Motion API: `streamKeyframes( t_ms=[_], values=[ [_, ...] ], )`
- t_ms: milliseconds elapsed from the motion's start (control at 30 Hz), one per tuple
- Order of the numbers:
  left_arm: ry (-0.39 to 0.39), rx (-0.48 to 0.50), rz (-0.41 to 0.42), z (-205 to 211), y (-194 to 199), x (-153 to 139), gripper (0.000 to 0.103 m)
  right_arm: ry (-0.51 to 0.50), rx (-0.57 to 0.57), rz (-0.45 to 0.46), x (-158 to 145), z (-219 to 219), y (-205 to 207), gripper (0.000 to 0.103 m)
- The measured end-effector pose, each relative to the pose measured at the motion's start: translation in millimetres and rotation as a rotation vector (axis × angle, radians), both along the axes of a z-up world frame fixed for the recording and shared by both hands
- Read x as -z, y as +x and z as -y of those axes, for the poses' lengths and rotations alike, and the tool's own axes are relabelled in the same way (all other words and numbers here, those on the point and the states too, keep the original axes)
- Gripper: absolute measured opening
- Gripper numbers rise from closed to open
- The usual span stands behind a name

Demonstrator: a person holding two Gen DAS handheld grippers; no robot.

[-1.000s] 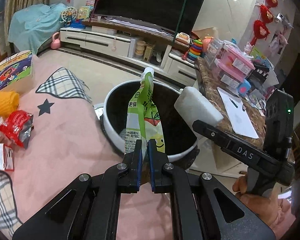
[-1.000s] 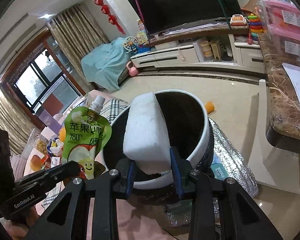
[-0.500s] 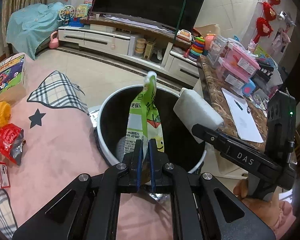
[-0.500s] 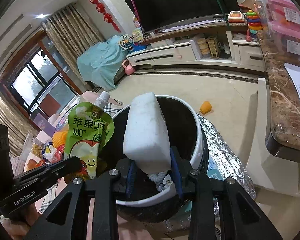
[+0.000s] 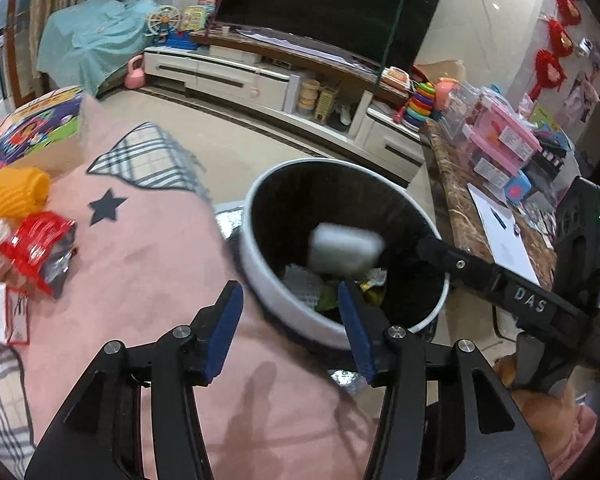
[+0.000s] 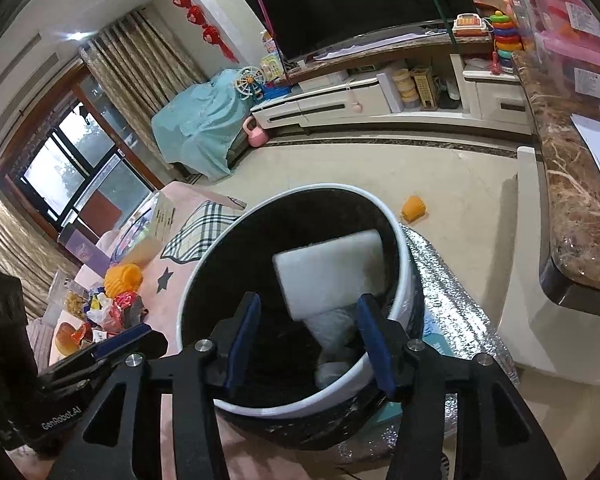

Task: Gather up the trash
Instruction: 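Open left gripper releasing pouch while right gripper releases foam block into bin, then move both grippers back from the bin toward the cartons on the table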

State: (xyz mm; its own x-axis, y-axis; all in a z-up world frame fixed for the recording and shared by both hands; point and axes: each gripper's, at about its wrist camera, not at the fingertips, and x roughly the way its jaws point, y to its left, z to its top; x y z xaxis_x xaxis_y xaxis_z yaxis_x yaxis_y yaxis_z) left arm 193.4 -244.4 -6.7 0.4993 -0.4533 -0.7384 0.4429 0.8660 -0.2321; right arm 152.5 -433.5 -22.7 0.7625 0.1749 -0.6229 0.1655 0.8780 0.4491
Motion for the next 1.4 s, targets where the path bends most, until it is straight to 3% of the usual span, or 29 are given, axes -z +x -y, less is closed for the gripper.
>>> streamKeyframes(
  t_ms=[267, 500, 733, 1400],
  values=[
    [-0.033, -0.101, -0.024, -49, -15, 13, 0.054, -0.019, -0.026, 0.038, -11, -26, -8, 0.072],
    [-0.041, -0.191, -0.032, -97, -30, 22, 0.054, -0.024, -0.091, 0.062, -15, -64, -13, 0.078],
    [-0.035, -0.284, 0.000, -140, -47, 24, 0.067, -0.048, -0.173, 0.073, -14, -106, -15, 0.091],
    [-0.007, -0.492, -0.003, -260, -79, 44, 0.071, -0.029, -0.419, 0.060, 9, -207, -7, 0.092]
  ],
)
